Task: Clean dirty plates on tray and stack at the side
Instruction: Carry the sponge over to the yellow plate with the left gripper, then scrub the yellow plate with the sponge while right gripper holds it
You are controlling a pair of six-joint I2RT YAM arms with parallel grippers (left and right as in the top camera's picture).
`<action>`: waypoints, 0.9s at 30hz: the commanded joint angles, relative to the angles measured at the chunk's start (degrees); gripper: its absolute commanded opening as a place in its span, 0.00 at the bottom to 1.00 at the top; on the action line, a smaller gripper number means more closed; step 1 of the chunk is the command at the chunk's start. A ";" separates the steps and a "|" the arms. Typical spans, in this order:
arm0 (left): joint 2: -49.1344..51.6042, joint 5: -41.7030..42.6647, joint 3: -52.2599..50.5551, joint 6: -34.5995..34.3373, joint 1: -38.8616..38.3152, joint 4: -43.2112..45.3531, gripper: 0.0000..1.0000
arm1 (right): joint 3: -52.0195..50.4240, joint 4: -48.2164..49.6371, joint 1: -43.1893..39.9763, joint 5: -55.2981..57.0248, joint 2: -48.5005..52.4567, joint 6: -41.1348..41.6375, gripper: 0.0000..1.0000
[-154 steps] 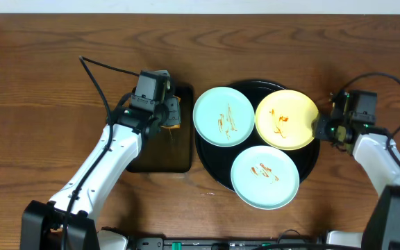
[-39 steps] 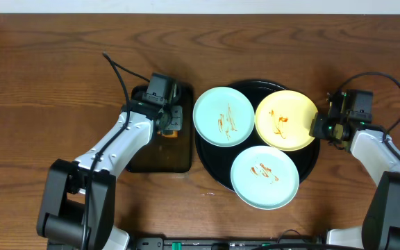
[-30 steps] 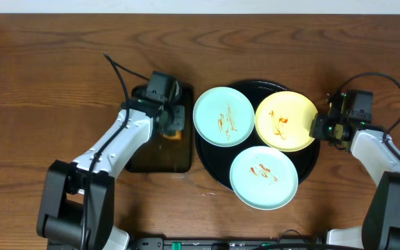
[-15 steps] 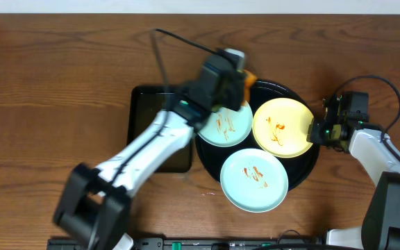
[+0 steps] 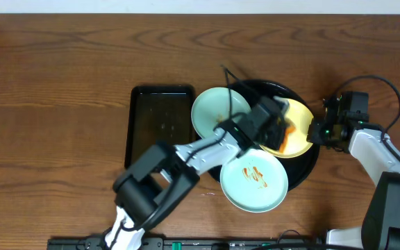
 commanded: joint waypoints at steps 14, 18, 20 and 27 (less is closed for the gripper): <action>0.90 -0.96 9.22 12.31 -1.53 -16.92 0.07 | 0.37 -0.85 0.90 -0.11 0.48 -0.13 0.01; 0.96 -1.46 16.24 15.26 -0.81 -23.23 0.07 | 0.37 -1.07 0.90 -0.11 0.48 -0.13 0.01; 0.96 -0.94 17.73 15.23 -0.04 -23.21 0.08 | 0.37 -1.09 0.90 -0.11 0.48 -0.13 0.01; 2.75 2.32 17.90 15.21 0.13 -23.04 0.07 | 0.37 -1.29 0.90 -0.11 0.48 -0.13 0.01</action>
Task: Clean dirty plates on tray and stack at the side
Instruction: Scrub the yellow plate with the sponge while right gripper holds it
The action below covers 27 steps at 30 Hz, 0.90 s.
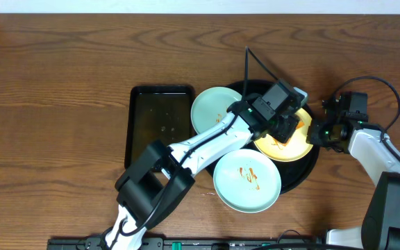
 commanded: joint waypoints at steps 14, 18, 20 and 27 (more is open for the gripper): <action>9.33 0.11 0.59 5.44 -2.58 0.50 0.08 | 0.39 -0.07 0.72 0.00 0.48 -0.11 0.01; 9.16 -15.34 0.81 5.73 -0.74 1.29 0.07 | 0.39 -0.57 0.72 0.00 0.48 -0.11 0.01; 9.16 -15.43 1.49 5.68 0.96 2.14 0.07 | 0.39 -0.70 0.72 0.00 0.48 -0.11 0.01; 8.94 -12.20 4.68 5.29 3.45 2.69 0.07 | 0.39 -0.74 0.72 -0.02 0.48 -0.11 0.01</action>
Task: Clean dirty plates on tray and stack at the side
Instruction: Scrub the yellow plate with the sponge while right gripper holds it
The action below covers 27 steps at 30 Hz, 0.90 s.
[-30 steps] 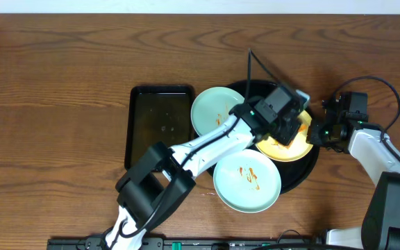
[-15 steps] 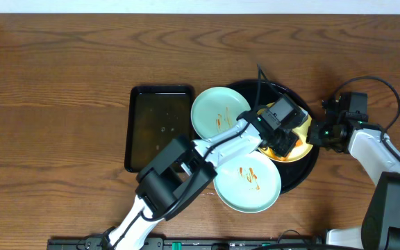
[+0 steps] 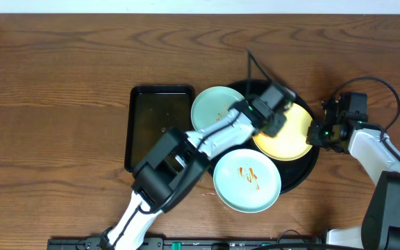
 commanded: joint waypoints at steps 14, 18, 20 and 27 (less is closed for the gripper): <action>-5.29 5.09 6.69 -2.69 0.61 -2.49 0.07 | 0.42 -0.57 0.72 -0.20 0.28 -0.13 0.01; -3.13 8.28 6.58 -2.93 0.02 -1.44 0.07 | 0.42 -0.59 0.72 -0.20 0.28 -0.11 0.01; -1.36 8.48 6.58 -2.71 -0.52 -0.63 0.07 | 0.42 -0.59 0.72 -0.22 0.28 -0.11 0.01; 4.37 3.48 6.58 0.33 0.17 -0.72 0.07 | 0.42 -1.22 0.72 -0.22 0.28 -0.11 0.01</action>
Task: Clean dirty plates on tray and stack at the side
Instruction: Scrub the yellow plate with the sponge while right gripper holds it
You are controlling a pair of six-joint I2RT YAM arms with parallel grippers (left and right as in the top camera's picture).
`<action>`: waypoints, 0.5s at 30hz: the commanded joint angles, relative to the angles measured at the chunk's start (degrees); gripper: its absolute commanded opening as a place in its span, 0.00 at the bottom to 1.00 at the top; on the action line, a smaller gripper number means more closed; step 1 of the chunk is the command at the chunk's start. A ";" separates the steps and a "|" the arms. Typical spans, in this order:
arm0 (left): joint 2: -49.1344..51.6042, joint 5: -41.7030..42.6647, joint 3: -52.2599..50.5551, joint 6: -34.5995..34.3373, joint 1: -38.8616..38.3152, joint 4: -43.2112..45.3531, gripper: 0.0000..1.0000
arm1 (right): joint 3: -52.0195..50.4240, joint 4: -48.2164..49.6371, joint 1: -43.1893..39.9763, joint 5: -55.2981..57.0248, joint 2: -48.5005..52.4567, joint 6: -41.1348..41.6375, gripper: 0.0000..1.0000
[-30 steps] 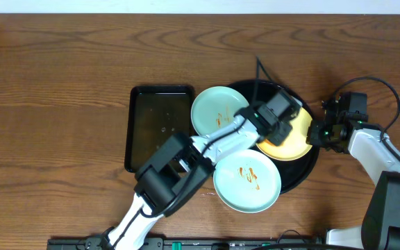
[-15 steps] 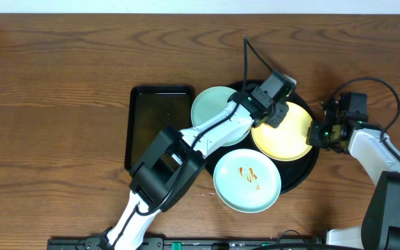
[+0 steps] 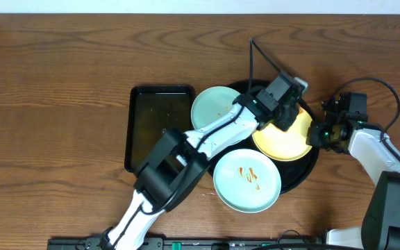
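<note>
A yellow plate (image 3: 283, 142) lies on the round black tray (image 3: 304, 173), and its visible face shows no stains. My left gripper (image 3: 288, 119) sits over the plate's far edge; its fingers are hidden under the wrist. At the plate's right rim is my right gripper (image 3: 317, 133), fingers closed on the rim. A pale green plate (image 3: 247, 182) with orange sauce marks rests on the tray's front edge. Another pale green plate (image 3: 210, 111) with small orange specks overlaps the tray's left side.
A rectangular black tray (image 3: 160, 125) lies left of the plates on the wooden table (image 3: 61, 104). My left arm (image 3: 207, 139) crosses over the left green plate. A black cable (image 3: 252, 59) rises behind the left wrist.
My left gripper has shifted a little to the right and towards the far edge of the yellow plate. The plates and my right gripper have stayed put.
At first my left gripper was over the yellow plate, which showed orange smears, with my right gripper at its rim. Then the left gripper was farther right, with less orange showing. After that the plate looked clean, and now the left gripper is at its far edge.
</note>
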 commanded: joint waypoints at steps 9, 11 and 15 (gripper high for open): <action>1.75 -2.86 0.92 1.42 2.91 -14.27 0.08 | 0.42 -0.68 0.72 -0.22 0.28 -0.11 0.01; -0.09 -2.86 0.92 1.42 2.91 -14.58 0.07 | 0.42 -0.68 0.72 -0.22 0.28 -0.11 0.01; -4.24 -2.86 0.92 1.44 2.91 -12.07 0.08 | 0.42 -0.72 0.72 -0.22 0.28 -0.11 0.01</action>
